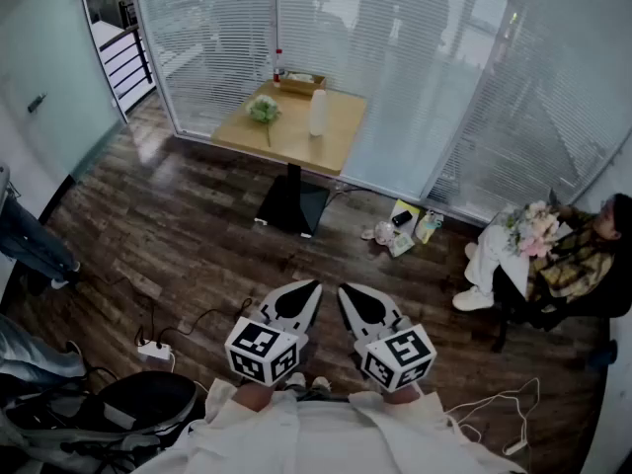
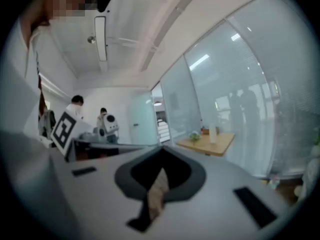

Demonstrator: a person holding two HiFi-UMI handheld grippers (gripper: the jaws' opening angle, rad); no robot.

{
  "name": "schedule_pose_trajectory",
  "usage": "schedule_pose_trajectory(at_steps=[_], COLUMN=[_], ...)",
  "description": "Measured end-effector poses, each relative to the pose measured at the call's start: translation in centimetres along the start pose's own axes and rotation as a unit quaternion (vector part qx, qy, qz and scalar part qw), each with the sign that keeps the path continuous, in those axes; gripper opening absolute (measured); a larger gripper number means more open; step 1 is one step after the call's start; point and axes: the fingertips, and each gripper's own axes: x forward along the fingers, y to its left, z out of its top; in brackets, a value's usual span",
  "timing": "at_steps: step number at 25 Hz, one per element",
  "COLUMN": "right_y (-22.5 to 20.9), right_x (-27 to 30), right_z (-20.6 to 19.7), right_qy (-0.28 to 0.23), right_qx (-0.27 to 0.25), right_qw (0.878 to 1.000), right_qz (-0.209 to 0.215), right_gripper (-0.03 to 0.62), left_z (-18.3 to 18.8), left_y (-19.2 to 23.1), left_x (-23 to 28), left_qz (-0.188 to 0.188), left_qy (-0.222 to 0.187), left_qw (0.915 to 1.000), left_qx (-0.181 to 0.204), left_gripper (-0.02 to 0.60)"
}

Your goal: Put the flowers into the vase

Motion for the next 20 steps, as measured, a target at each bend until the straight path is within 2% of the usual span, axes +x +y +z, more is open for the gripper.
schedule_pose_trajectory(at_steps=[14,20], right_y=[0.4,-0.8], right_x=[0.2,-0.3], right_z=[-0.7,-1.1], right_qy=[0.005,0.0], right_qx=[0.016,0.039], right_qw=[1.0,0.999], right_qz=[0.017,0.007], right_gripper=[0.012,0.014], left_z=[-1.1,-1.4], left_y=[0.2,-0.8], left_x=[-0.2,0.8], left_qz=[0.014,0.002], left_qy=[0.012,0.013], left_qw=[0.9998,0.9999], left_qx=[-0.008,-0.002], left_gripper=[0.006,0.006])
